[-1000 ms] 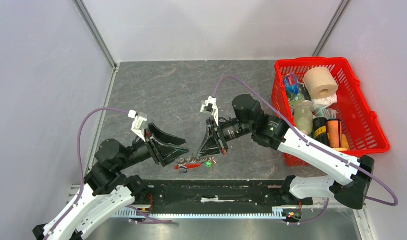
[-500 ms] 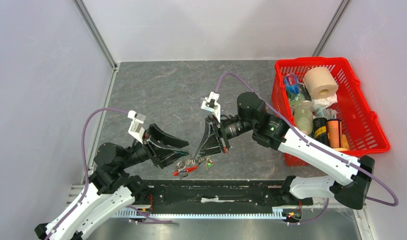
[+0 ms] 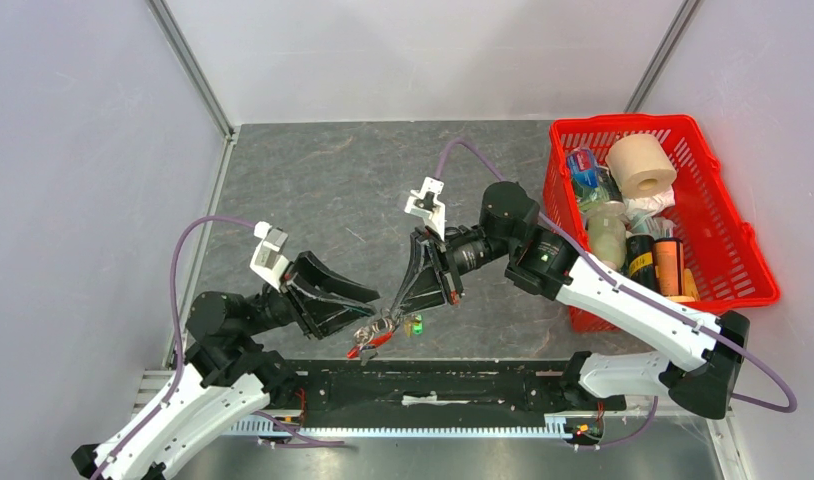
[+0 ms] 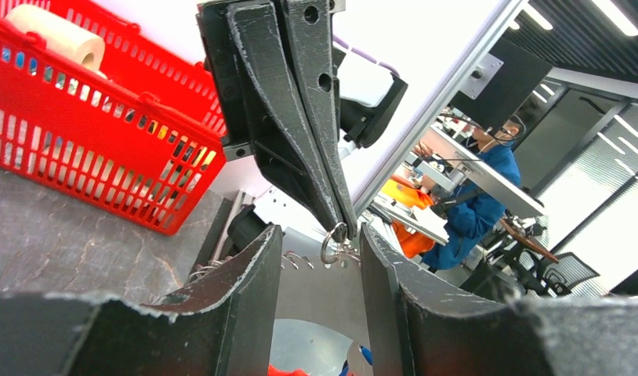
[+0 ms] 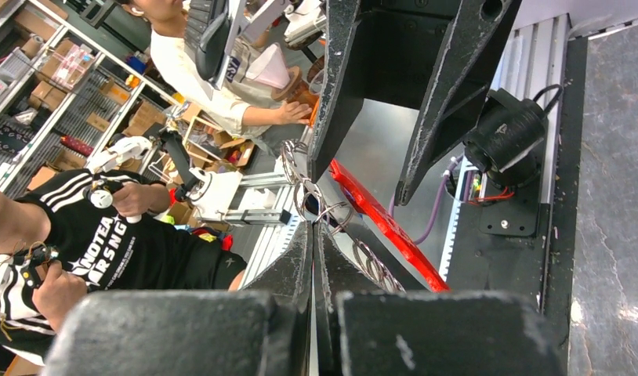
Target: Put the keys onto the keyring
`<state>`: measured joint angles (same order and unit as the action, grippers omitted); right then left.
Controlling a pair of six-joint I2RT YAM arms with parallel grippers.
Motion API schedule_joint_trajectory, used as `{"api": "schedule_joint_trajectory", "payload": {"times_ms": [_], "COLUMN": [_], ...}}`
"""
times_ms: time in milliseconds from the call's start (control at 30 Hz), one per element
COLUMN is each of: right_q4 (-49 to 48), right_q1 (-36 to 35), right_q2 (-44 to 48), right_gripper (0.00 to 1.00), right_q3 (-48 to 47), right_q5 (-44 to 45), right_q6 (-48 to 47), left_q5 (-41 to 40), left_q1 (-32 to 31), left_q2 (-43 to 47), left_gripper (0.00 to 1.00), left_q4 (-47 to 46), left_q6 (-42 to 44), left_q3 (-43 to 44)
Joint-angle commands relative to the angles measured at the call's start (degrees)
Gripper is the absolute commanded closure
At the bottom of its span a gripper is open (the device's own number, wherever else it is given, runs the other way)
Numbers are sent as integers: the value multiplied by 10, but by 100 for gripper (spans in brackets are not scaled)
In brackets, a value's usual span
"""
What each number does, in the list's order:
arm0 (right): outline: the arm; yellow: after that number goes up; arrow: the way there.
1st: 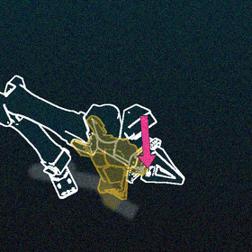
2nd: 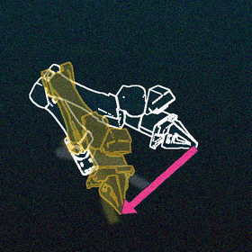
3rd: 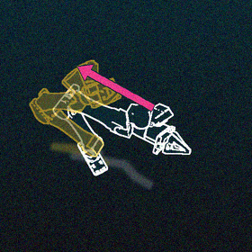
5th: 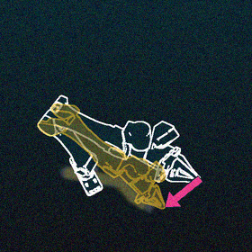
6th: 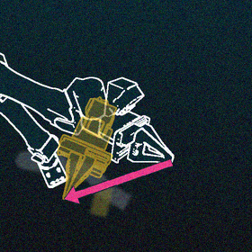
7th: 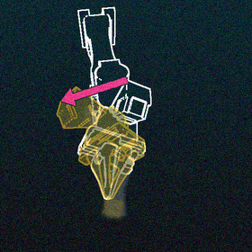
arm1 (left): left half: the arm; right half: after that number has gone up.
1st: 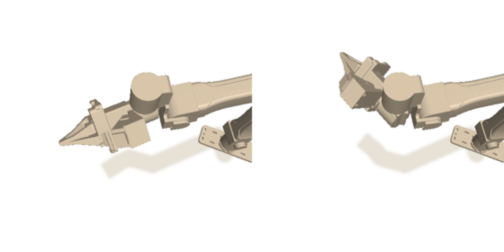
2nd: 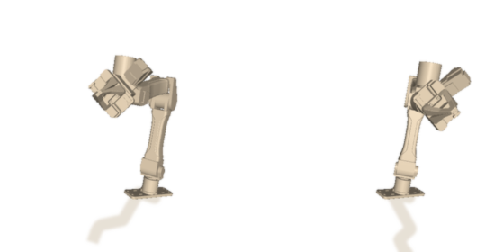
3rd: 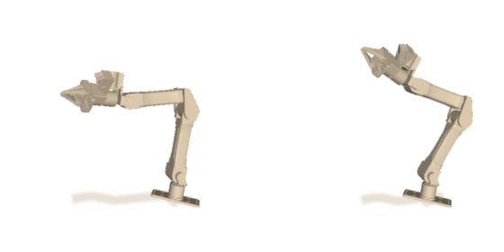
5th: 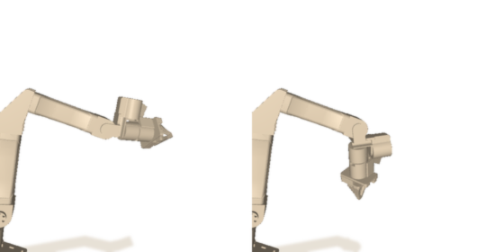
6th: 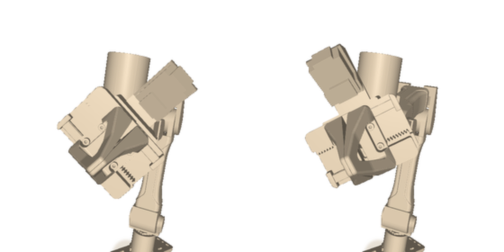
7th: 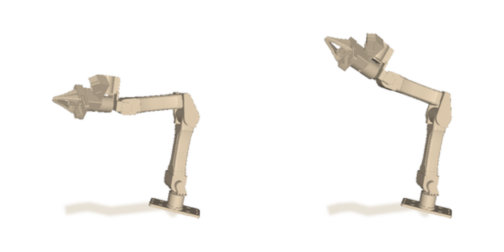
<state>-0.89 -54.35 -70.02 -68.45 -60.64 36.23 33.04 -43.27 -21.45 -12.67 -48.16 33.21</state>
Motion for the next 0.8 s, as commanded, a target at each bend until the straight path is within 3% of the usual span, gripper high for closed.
{"api": "schedule_joint_trajectory", "payload": {"times_ms": [0, 200, 767], "right_q4": [-78, -123, -208], "right_q1": [1, 1, 1], "right_q2": [5, -9, -40], "right_gripper": [100, 100, 100], "right_q3": [-32, -36, -24], "right_q5": [-25, -34, -41], "right_q6": [37, 68, 126], "left_q5": [29, 40, 61], "left_q1": [-4, -4, -4], "left_q2": [-9, -20, -20], "left_gripper": [54, 59, 63], "left_q4": [-69, -103, -144], "left_q6": [-38, -54, -76], "left_q3": [-8, -12, -15]}}
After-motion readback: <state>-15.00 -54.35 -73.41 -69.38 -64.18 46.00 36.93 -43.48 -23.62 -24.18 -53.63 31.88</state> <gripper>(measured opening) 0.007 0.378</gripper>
